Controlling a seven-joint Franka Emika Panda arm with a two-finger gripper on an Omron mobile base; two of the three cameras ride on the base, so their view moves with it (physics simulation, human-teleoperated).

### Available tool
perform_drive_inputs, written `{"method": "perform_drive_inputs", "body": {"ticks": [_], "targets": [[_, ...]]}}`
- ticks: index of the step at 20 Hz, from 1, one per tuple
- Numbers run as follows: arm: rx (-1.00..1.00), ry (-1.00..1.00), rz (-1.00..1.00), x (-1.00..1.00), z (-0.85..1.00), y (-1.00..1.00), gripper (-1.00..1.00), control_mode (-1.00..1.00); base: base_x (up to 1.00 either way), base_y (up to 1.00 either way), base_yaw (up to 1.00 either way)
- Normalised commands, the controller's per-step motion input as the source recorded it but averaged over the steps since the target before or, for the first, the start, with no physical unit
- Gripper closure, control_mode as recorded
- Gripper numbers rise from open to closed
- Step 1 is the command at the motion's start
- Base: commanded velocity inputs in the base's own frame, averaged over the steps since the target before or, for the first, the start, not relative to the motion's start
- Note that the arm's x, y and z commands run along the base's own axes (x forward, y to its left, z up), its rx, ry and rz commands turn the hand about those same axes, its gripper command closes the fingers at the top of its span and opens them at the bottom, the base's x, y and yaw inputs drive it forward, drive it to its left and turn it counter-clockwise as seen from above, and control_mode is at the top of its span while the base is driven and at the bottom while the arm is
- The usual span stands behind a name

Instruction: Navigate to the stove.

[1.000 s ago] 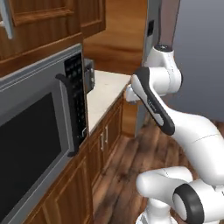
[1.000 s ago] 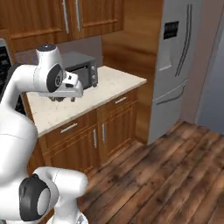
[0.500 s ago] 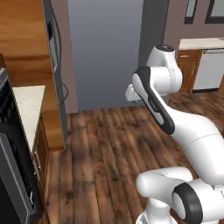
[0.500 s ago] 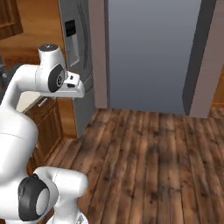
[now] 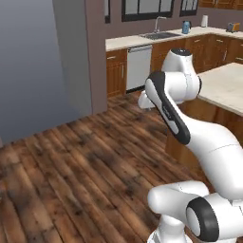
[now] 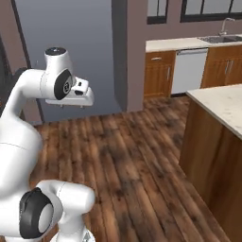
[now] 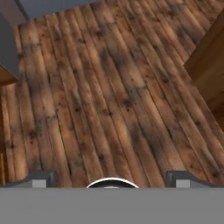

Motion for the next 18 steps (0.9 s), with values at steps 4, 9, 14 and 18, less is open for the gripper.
{"method": "perform_drive_inputs", "body": {"ticks": [4,9,14,18], "targets": [[0.0,0.0,0.0,0.0,0.0,0.0,-1.0,1.0,0.52,-0.28,-0.48],[0.0,0.0,0.0,0.0,0.0,0.0,-1.0,1.0,0.69,-0.33,-0.35],[0.0,0.0,0.0,0.0,0.0,0.0,-1.0,1.0,0.97,0.0,-0.28],[0.0,0.0,0.0,0.0,0.0,0.0,-1.0,1.0,1.0,-0.02,-0.27]]}}
